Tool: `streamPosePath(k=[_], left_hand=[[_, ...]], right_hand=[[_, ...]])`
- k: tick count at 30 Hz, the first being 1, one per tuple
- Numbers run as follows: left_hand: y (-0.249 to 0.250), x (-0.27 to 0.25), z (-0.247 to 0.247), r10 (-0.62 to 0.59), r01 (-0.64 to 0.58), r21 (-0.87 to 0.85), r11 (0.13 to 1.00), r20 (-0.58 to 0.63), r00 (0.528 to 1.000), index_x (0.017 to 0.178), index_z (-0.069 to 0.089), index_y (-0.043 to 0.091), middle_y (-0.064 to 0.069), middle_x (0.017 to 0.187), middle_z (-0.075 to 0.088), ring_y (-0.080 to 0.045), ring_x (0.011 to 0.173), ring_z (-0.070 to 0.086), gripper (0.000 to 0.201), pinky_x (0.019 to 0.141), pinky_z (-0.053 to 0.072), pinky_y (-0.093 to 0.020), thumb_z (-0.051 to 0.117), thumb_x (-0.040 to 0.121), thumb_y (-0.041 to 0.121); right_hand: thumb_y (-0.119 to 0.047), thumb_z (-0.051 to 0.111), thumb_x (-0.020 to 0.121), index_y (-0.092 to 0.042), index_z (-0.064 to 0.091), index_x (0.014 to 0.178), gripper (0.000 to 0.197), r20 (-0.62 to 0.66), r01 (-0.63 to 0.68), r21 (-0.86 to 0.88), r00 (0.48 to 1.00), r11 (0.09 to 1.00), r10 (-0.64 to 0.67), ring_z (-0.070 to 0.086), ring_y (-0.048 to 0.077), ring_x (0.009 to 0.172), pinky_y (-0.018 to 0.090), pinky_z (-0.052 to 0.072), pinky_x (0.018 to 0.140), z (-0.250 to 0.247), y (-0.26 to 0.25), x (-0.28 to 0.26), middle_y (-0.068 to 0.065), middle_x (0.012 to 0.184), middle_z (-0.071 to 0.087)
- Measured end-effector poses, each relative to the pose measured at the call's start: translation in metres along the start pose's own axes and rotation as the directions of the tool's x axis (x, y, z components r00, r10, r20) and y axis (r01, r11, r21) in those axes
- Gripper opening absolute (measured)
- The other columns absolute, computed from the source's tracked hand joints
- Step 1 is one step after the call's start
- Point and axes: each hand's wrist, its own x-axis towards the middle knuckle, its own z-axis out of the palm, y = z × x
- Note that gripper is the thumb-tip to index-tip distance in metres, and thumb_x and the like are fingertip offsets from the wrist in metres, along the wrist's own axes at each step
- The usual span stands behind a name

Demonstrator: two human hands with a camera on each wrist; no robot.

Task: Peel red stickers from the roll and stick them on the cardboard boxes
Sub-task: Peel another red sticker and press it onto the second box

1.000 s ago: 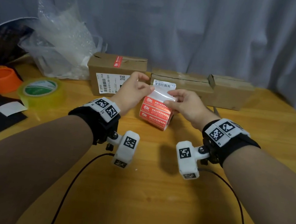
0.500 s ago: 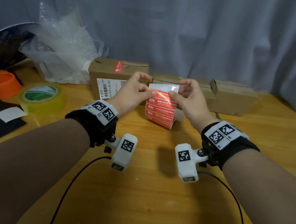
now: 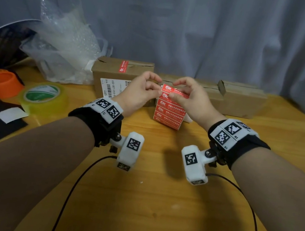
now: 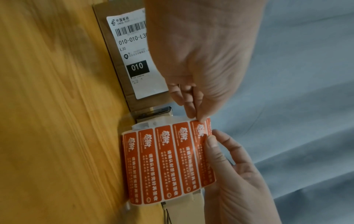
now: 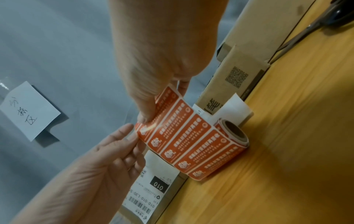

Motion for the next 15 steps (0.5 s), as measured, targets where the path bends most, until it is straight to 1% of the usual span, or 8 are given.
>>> streamPosePath(k=[2,4,6,7,11,13,14,15], left_hand=[[0.0,0.0,0.0,-0.001,0.001,0.021,1.0,-0.019,1.0,0.112,0.046,0.01,0.0,0.082,0.066,-0.006,0.077,0.066,0.028,0.067,0.054,-0.012,0.06,0.089,0.003],[-0.001,0.0,0.002,0.006,-0.005,0.034,0.999,-0.046,0.999,0.108,0.045,0.013,0.0,0.081,0.066,-0.007,0.076,0.064,0.027,0.065,0.053,-0.012,0.061,0.089,0.003],[-0.001,0.0,0.005,0.016,-0.014,0.025,1.0,-0.08,0.997,0.1,0.045,0.018,0.0,0.081,0.065,-0.009,0.073,0.062,0.027,0.064,0.052,-0.018,0.062,0.088,0.002],[-0.002,0.0,0.006,0.017,-0.015,0.02,1.0,-0.097,0.995,0.098,0.044,0.02,0.0,0.081,0.065,-0.01,0.072,0.06,0.028,0.063,0.051,-0.019,0.062,0.087,0.002],[-0.001,0.0,0.011,0.025,-0.025,0.004,1.0,-0.114,0.993,0.095,0.042,0.02,-0.001,0.082,0.065,-0.009,0.07,0.06,0.03,0.061,0.052,-0.02,0.062,0.087,0.0],[0.001,-0.001,0.013,0.04,-0.039,0.02,0.999,-0.1,0.994,0.096,0.041,0.02,0.0,0.081,0.065,-0.002,0.068,0.061,0.029,0.058,0.051,-0.014,0.061,0.088,-0.001],[0.002,-0.001,0.013,0.049,-0.046,0.04,0.998,-0.096,0.994,0.097,0.041,0.018,0.001,0.081,0.065,0.001,0.065,0.061,0.028,0.057,0.049,-0.012,0.061,0.088,0.0],[0.003,-0.001,0.014,0.06,-0.054,0.064,0.996,-0.096,0.994,0.098,0.041,0.017,0.003,0.08,0.065,0.002,0.064,0.061,0.028,0.056,0.048,-0.01,0.061,0.088,0.0]], right_hand=[[-0.025,0.065,0.083,-0.02,0.053,0.103,0.025,-0.007,0.001,-0.02,1.0,1.0,-0.001,0.065,0.019,0.092,0.032,0.058,0.07,0.001,0.001,-0.001,0.007,0.109,0.065],[-0.025,0.065,0.083,-0.02,0.054,0.101,0.022,-0.022,0.008,-0.042,1.0,0.999,-0.009,0.064,0.018,0.093,0.032,0.057,0.071,0.002,0.002,-0.002,0.005,0.108,0.065],[-0.026,0.065,0.083,-0.02,0.056,0.102,0.022,-0.044,0.025,-0.06,0.999,0.998,-0.027,0.064,0.016,0.094,0.031,0.057,0.073,0.002,0.002,-0.002,0.003,0.108,0.065],[-0.026,0.065,0.083,-0.02,0.056,0.101,0.021,-0.052,0.03,-0.071,0.998,0.997,-0.034,0.063,0.016,0.094,0.032,0.057,0.074,0.003,0.003,-0.002,0.002,0.108,0.065],[-0.029,0.065,0.082,-0.025,0.058,0.097,0.017,-0.085,0.043,-0.141,0.995,0.989,-0.055,0.061,0.016,0.099,0.04,0.055,0.085,0.003,0.007,-0.001,-0.002,0.107,0.064],[-0.035,0.064,0.081,-0.027,0.062,0.095,0.015,-0.138,0.058,-0.249,0.986,0.967,-0.095,0.055,0.019,0.108,0.046,0.048,0.094,0.002,0.009,-0.001,-0.002,0.109,0.063],[-0.036,0.064,0.081,-0.025,0.064,0.094,0.017,-0.158,0.077,-0.312,0.979,0.947,-0.132,0.051,0.019,0.111,0.047,0.042,0.098,0.002,0.009,-0.001,-0.001,0.11,0.062],[-0.036,0.064,0.081,-0.022,0.066,0.093,0.018,-0.169,0.104,-0.356,0.97,0.929,-0.174,0.049,0.018,0.112,0.047,0.038,0.101,0.001,0.009,-0.001,0.0,0.11,0.063]])
